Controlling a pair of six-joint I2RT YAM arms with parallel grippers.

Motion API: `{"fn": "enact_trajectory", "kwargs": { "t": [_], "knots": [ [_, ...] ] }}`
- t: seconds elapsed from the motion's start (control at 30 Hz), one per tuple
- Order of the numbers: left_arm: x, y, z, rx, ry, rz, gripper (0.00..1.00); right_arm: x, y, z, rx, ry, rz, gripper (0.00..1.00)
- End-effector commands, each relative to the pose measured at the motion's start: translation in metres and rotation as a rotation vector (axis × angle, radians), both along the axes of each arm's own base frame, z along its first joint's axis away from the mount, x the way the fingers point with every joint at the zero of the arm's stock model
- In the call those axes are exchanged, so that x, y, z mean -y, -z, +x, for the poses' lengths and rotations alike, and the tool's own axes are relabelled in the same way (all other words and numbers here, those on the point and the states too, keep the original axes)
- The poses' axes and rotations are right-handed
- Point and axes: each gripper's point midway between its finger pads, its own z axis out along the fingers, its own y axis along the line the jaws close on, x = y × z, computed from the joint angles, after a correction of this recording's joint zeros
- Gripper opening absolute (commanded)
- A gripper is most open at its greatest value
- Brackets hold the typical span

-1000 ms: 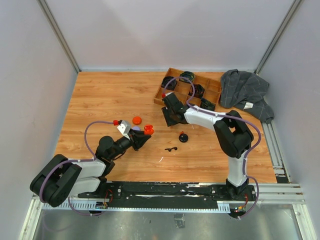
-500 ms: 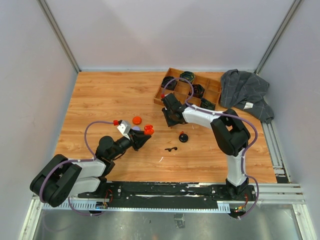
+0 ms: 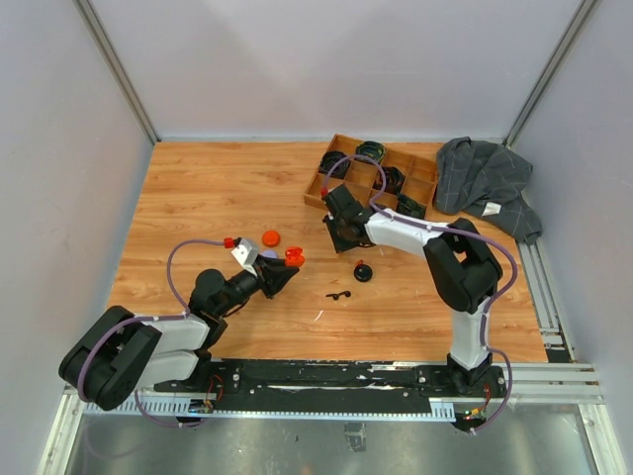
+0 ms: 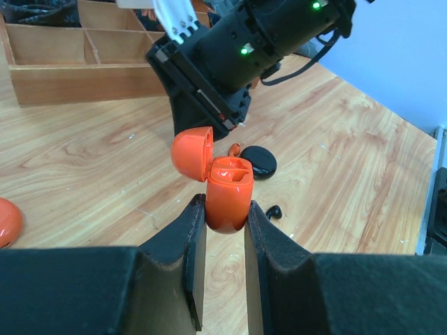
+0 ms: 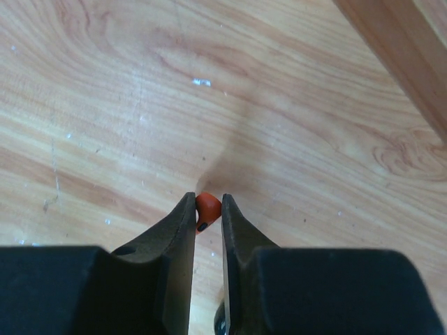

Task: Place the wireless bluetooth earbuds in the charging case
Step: Pick up the earbud from the center of the board, then place the earbud in the charging case.

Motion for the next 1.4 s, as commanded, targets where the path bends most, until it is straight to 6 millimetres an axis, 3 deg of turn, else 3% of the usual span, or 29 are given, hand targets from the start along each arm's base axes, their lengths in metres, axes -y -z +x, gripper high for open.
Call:
{"fn": "enact_trajectory", "kwargs": {
  "t": [0.0,0.43,0.7,1.1,1.37],
  "knots": [
    [-0.001,-0.022,0.004,0.080,-0.009,-0.029,0.00,0.003,-0.036,-0.003,0.080,-0.022,0.039,0.07],
    [-0.002,-0.036,-0.010,0.173,0.031,-0.049,0.00,-0.011,-0.141,-0.032,0.420,-0.153,0.119,0.07],
    [-0.001,-0.048,-0.024,0.259,0.078,-0.068,0.00,-0.038,-0.197,-0.075,0.633,-0.313,0.218,0.07],
    [0.005,-0.063,-0.059,0.404,0.225,-0.097,0.00,-0.072,-0.243,-0.140,0.853,-0.525,0.371,0.08],
    [0.006,-0.063,-0.061,0.409,0.238,-0.096,0.00,-0.085,-0.248,-0.164,0.941,-0.615,0.412,0.08]
  ]
}}
